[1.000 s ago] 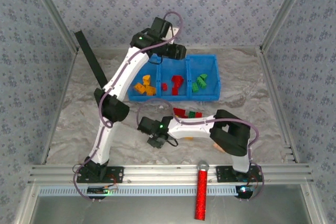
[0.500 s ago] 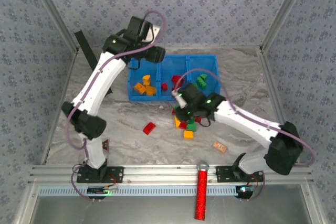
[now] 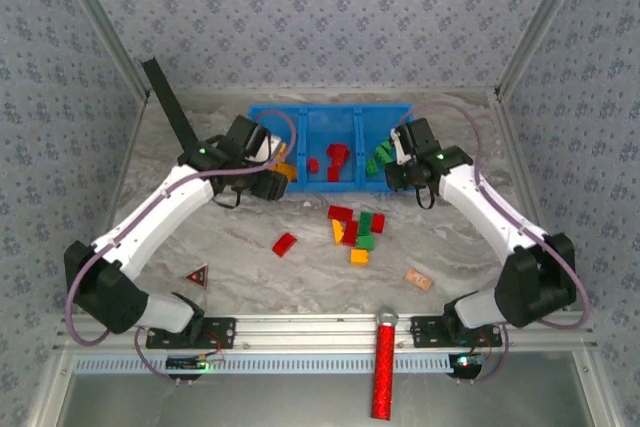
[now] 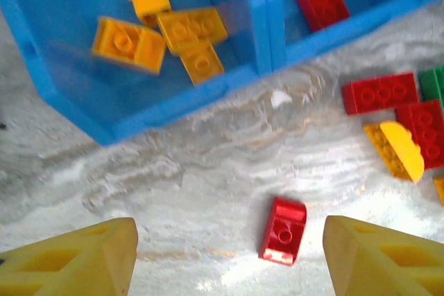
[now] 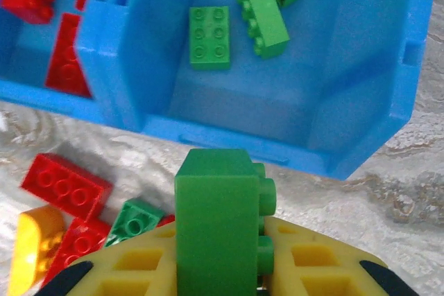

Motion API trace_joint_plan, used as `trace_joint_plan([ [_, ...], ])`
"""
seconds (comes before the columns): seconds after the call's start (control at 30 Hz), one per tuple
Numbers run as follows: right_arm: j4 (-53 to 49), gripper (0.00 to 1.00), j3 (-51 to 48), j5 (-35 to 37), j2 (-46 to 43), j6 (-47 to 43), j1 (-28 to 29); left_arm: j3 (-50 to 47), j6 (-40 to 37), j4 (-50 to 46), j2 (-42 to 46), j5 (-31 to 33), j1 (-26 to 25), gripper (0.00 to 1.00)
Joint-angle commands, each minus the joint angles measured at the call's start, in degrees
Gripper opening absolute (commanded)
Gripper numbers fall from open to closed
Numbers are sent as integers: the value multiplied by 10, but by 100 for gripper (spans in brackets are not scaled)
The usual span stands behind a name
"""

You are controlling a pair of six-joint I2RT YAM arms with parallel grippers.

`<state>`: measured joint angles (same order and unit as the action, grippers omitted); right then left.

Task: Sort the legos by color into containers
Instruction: Place the lego in the container.

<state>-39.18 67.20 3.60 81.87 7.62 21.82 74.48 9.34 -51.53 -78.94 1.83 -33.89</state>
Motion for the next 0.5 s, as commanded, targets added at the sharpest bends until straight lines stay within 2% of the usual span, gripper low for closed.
trace_joint_plan([
  [0.0, 6, 29, 47, 20, 37, -23, -7, -38, 18, 12, 36, -34, -12, 71],
  [0.47, 36, 29, 136, 47, 209, -51, -9, -182, 91, 41, 67, -54, -52, 72],
])
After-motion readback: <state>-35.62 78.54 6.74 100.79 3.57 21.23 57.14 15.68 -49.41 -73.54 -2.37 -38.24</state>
